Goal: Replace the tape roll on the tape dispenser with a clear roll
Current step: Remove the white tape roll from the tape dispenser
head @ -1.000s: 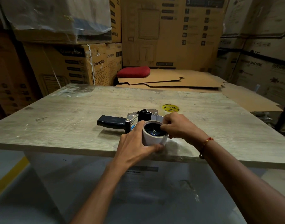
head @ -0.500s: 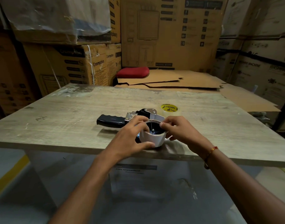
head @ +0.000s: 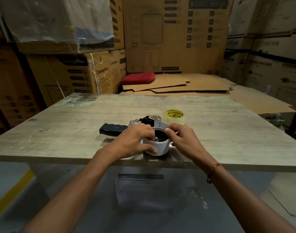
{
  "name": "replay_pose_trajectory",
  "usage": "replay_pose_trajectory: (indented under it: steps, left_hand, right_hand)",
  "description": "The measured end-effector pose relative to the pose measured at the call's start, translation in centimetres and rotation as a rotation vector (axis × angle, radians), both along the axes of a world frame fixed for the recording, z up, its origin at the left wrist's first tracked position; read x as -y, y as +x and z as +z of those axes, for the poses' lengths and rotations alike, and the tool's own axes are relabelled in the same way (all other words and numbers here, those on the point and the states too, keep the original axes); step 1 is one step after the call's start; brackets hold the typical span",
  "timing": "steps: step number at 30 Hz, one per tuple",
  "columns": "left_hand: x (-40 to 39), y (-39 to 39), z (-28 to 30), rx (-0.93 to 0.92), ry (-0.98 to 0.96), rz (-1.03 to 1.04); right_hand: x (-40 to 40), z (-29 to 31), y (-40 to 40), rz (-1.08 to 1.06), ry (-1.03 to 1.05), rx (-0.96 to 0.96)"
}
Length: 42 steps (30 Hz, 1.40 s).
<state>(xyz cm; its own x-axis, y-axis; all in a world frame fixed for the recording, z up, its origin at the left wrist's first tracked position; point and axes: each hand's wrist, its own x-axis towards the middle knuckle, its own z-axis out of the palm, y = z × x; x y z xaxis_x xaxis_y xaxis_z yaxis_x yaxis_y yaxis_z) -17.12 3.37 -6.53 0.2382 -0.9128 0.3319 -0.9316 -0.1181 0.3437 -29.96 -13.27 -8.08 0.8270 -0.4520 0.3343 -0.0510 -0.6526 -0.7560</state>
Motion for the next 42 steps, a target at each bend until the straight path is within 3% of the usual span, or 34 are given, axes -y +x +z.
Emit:
replay_pose_trajectory:
  steps: [5, 11, 17, 30, 35, 39, 42]
  left_hand:
    - [0.2, 0.0, 0.1, -0.031, 0.023, 0.001]
    - [-0.2, -0.2, 0.7, 0.054, 0.052, 0.011]
    - [-1.4, -0.3, 0.9, 0.484, 0.117, 0.043]
    - [-1.1, -0.2, 1.2, 0.422, 0.196, 0.076]
    - [-1.0, -0.1, 1.3, 0.390, 0.202, 0.085]
    - [-0.9, -0.4, 1.8, 0.373, 0.216, 0.090]
    - [-0.8, -1.1, 2.8, 0.347, 0.265, 0.118]
  right_hand:
    - [1.5, 1.0, -1.7, 0.291, -0.114, -0.166]
    - [1.8, 0.7, -1.4, 0.321, -0.327, -0.093]
    - [1.3, 0.7, -1.0, 0.330, -0.405, -0.032]
    - [0.9, 1.8, -0.6, 0.322, -0.616, -0.060]
    - [1.1, 0.7, -1.2, 0.323, -0.508, 0.059]
    - [0.8, -0.4, -1.5, 0.331, -0.410, 0.010]
    - [0.7, -1.5, -1.8, 0.245, -0.587, -0.060]
